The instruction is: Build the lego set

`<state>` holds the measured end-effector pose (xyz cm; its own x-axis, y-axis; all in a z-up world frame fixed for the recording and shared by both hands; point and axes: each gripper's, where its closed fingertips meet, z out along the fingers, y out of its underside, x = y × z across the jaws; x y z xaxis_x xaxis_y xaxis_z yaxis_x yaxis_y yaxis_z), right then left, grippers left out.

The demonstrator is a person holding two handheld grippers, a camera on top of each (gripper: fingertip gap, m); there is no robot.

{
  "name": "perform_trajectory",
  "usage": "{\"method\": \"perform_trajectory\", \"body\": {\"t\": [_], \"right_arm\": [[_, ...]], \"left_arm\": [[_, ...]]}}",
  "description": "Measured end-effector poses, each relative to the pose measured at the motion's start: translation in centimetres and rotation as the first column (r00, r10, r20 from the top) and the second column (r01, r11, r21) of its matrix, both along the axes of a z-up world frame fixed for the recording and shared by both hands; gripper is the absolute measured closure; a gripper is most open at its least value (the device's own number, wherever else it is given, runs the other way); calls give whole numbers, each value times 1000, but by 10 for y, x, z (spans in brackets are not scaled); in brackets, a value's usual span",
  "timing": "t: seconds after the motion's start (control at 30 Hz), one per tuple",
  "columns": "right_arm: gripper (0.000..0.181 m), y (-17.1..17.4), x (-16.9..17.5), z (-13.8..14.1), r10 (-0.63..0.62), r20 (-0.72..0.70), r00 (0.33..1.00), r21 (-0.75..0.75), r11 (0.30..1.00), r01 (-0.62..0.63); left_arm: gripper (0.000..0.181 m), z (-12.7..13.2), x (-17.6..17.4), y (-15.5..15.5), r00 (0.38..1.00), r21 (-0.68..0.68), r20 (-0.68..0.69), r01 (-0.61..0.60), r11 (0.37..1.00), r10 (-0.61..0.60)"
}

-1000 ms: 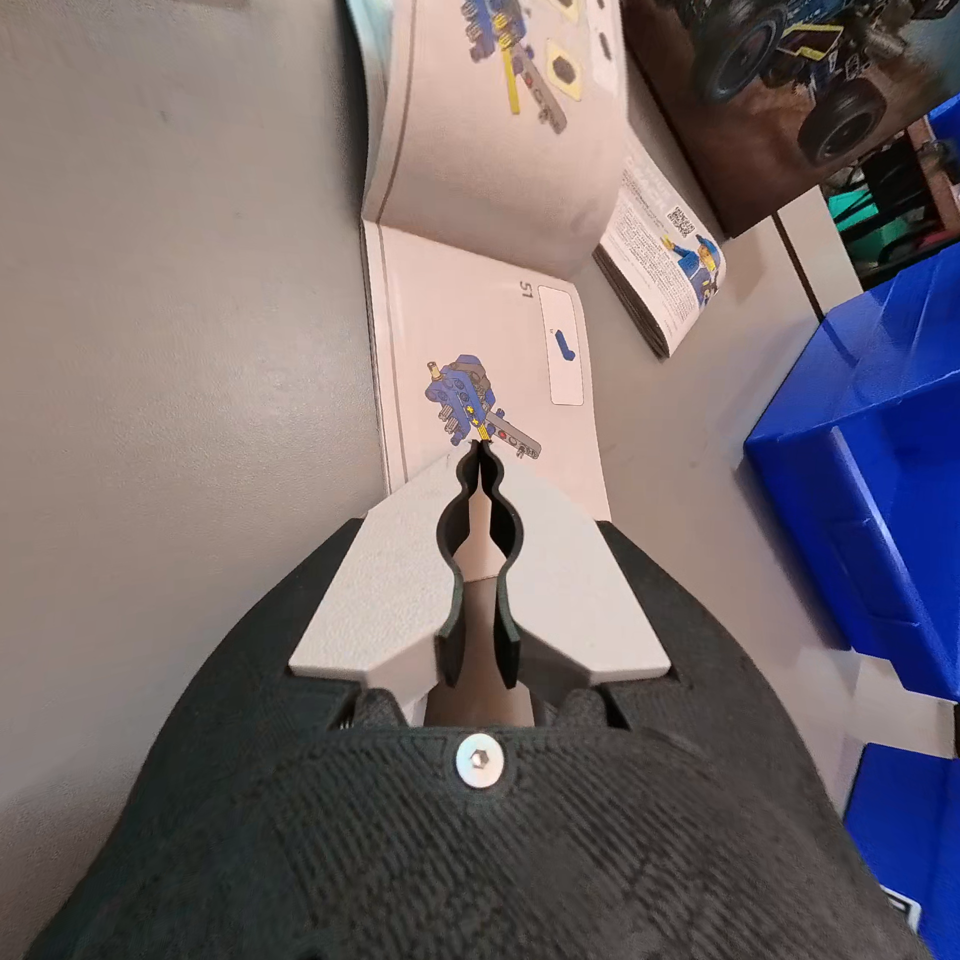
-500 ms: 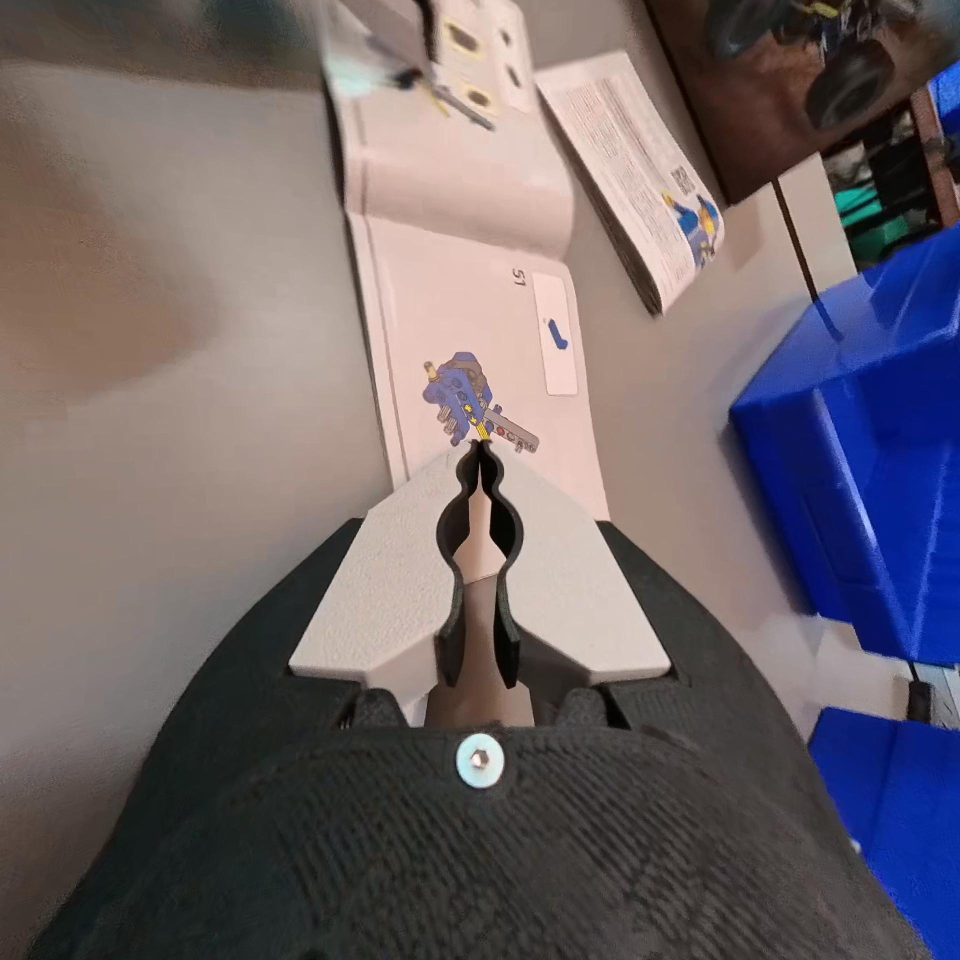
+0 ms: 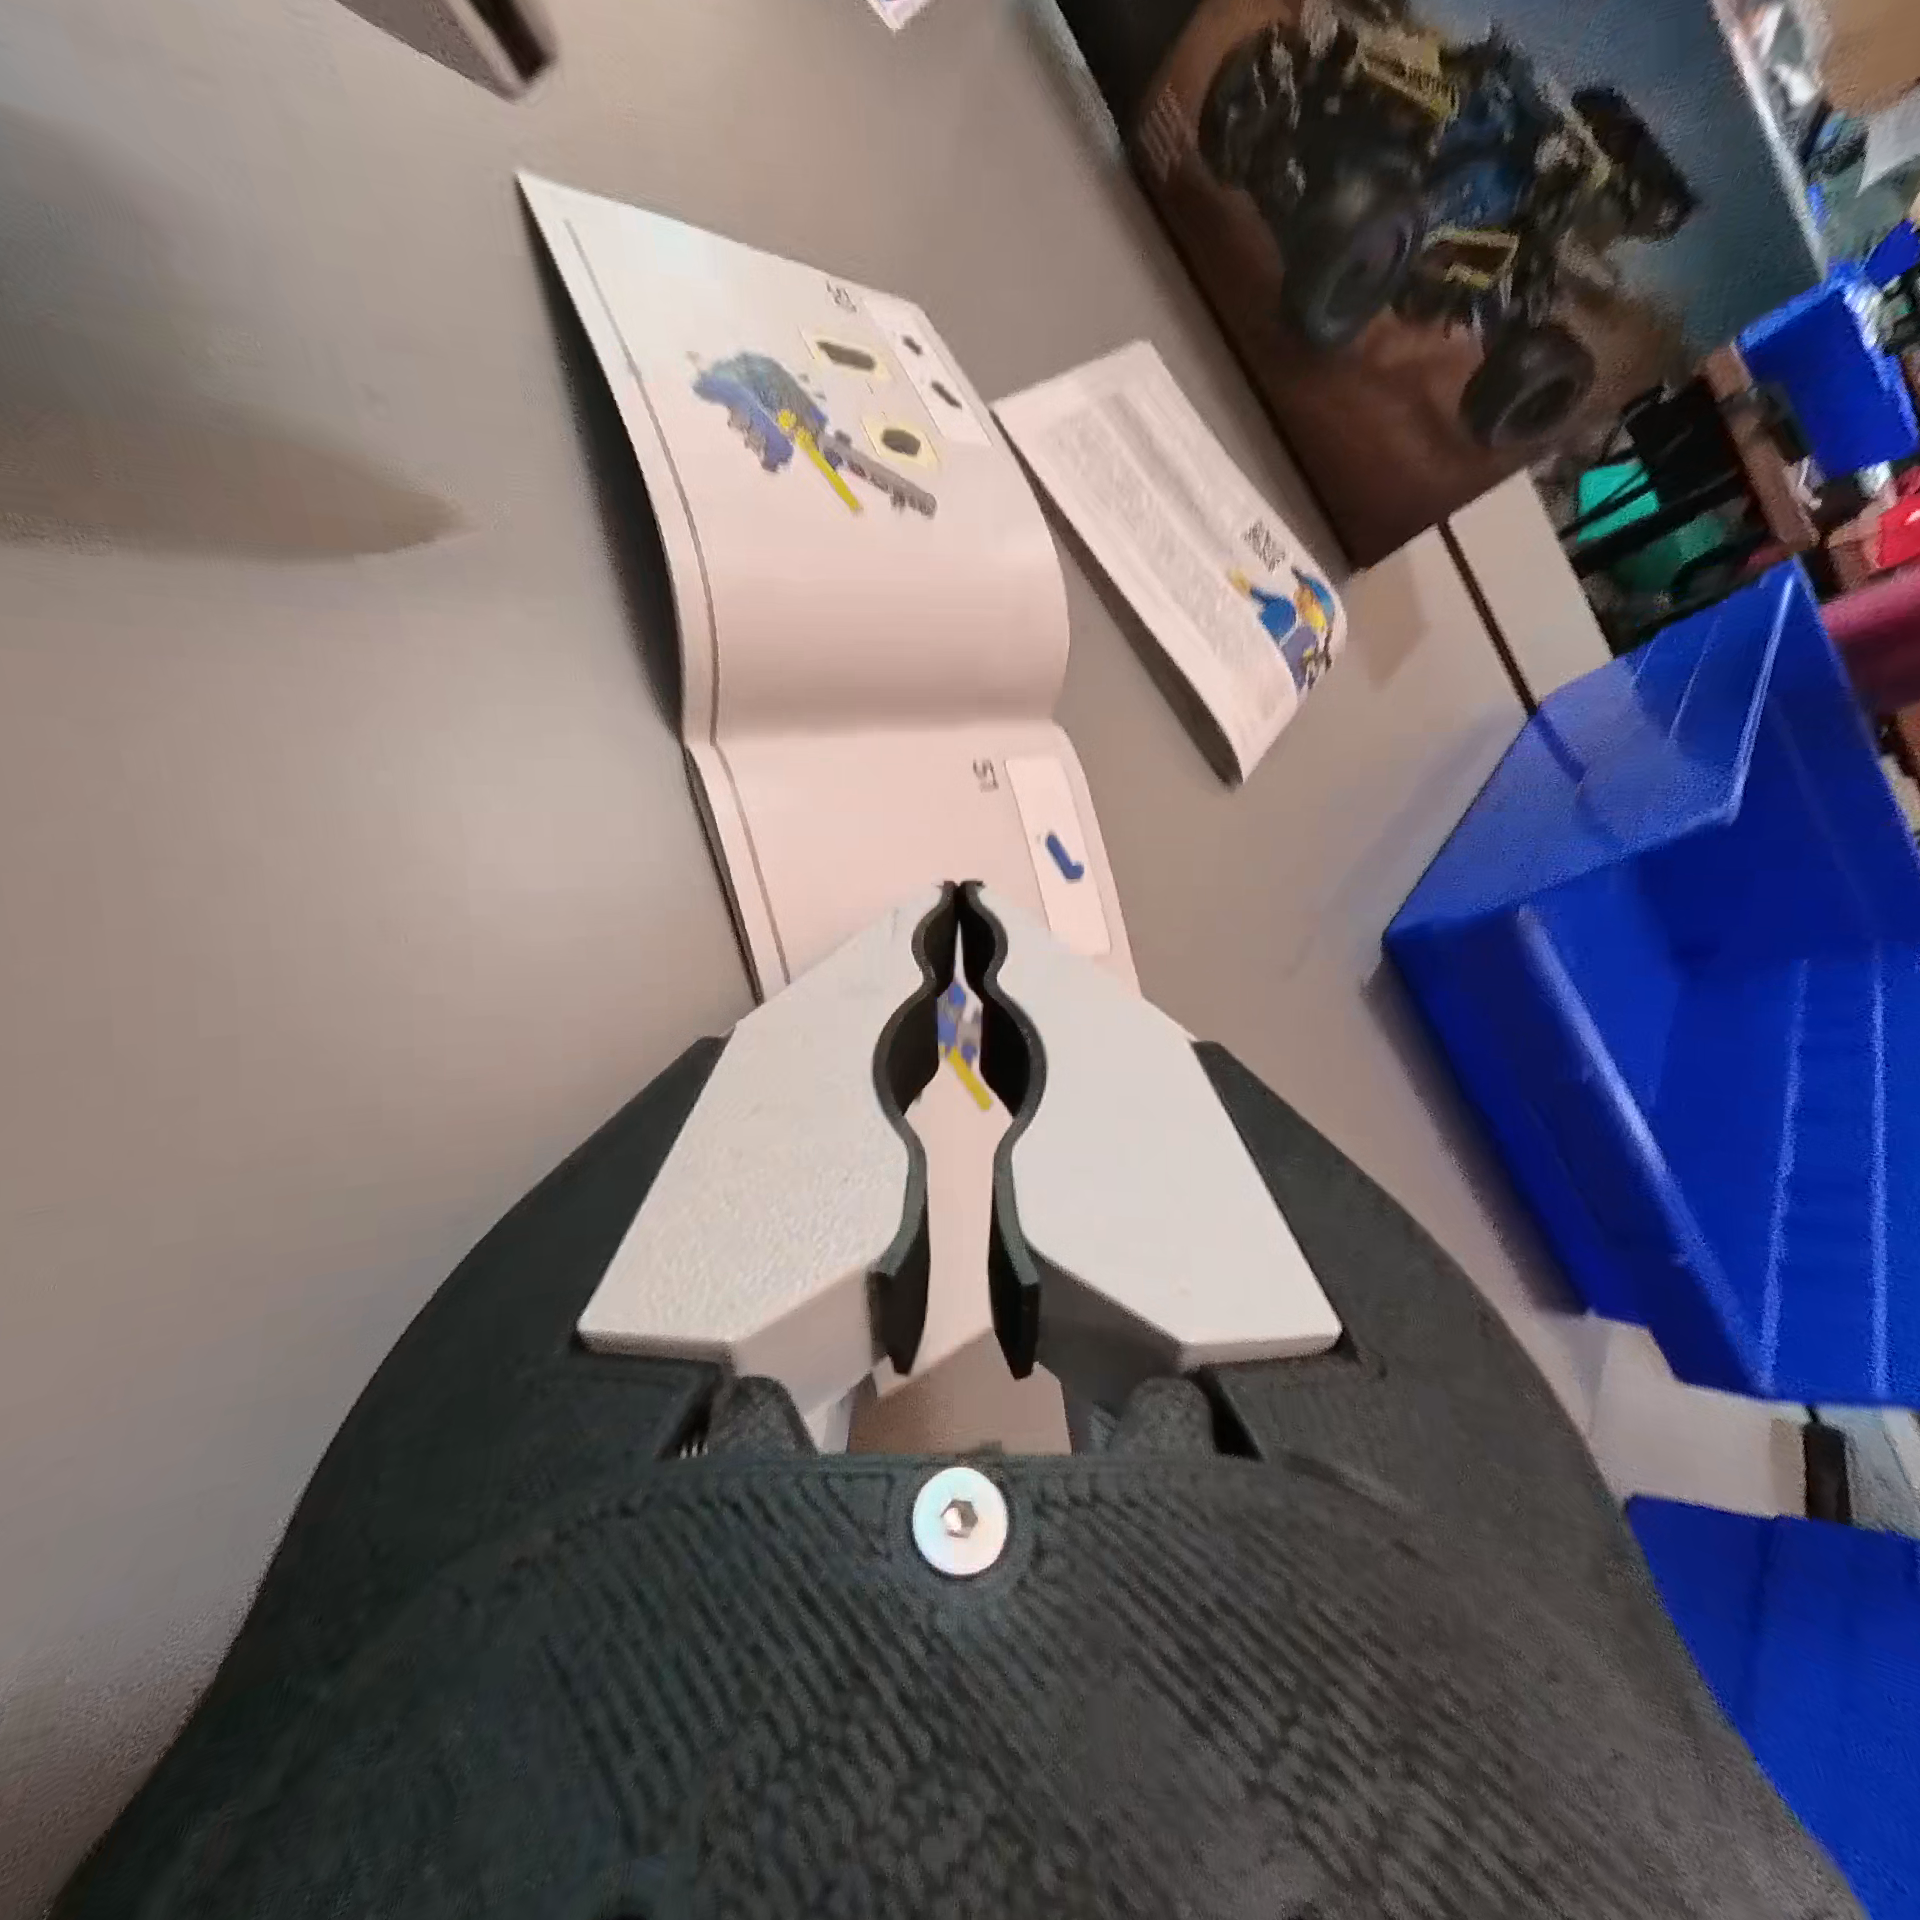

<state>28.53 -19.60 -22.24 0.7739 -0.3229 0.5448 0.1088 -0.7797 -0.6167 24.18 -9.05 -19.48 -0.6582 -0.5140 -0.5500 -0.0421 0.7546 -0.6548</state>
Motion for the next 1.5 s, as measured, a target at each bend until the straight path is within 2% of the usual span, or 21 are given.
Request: {"method": "perform_trajectory", "body": {"t": [0.1, 0.2, 0.27, 0.4, 0.57, 0.63, 0.77, 0.83, 0.87, 0.93, 0.97, 1.0, 1.07, 1.13, 1.17, 1.3, 1.37, 1.5], "right_arm": [[181, 20, 2, 0, 41, 24, 999, -18, 999, -41], [181, 45, 0, 8, 83, 16, 996, 40, 996, -84], [181, 63, -1, 12, 107, -12, 994, 104, 989, -105], [164, 97, 2, 18, 128, -21, 991, 168, 978, -123], [147, 122, 13, 23, 102, -12, 995, 206, 974, -98], [140, 128, 15, 27, 88, -28, 996, 246, 966, -79], [128, 137, 14, 31, 62, -38, 997, 298, 953, -48], [119, 138, 16, 30, 24, -43, 999, 310, 951, -10], [114, 138, 17, 31, 2, -44, 999, 317, 948, 12], [105, 137, 19, 32, -37, -42, 998, 330, 943, 48], [99, 136, 21, 33, -57, -40, 998, 335, 940, 67], [95, 136, 22, 33, -71, -45, 996, 336, 938, 82], [88, 136, 25, 34, -93, -58, 994, 338, 935, 108], [89, 136, 28, 35, -108, -57, 992, 325, 938, 121], [90, 137, 30, 35, -115, -51, 992, 314, 941, 125], [92, 138, 33, 32, -128, -40, 991, 268, 954, 134], [94, 138, 33, 31, -124, -42, 991, 265, 955, 130], [98, 130, 35, 34, -140, -42, 989, 270, 952, 146]], "left_arm": [[181, 10, -16, 20, 998, -117, -63, -6, 993, -2], [179, 26, -21, 60, 993, -259, -102, -89, 962, 65], [171, 37, -19, 101, 984, -311, -97, -170, 935, 147], [152, 59, -12, 206, 942, -335, -17, -321, 886, 335], [154, 95, -23, 340, 839, -385, 121, -452, 804, 530], [153, 108, -31, 379, 796, -391, 193, -474, 789, 574], [123, 112, -43, 428, 734, -364, 257, -529, 766, 629], [98, 110, -42, 443, 707, -331, 301, -552, 765, 641], [84, 111, -40, 452, 672, -322, 339, -575, 752, 658], [80, 105, -38, 466, 625, -279, 368, -632, 723, 689], [74, 97, -36, 466, 645, -245, 344, -639, 729, 682], [71, 85, -34, 462, 691, -207, 298, -627, 751, 659], [77, 62, -32, 448, 782, -162, 185, -573, 803, 596], [82, 50, -31, 440, 818, -162, 118, -543, 824, 563], [92, 44, -32, 436, 835, -161, 84, -528, 834, 544], [116, 23, -38, 424, 868, -169, -67, -496, 852, 492], [135, 10, -46, 410, 898, -163, -157, -433, 886, 410], [143, -14, -60, 397, 906, -74, -265, -359, 930, 329]]}}
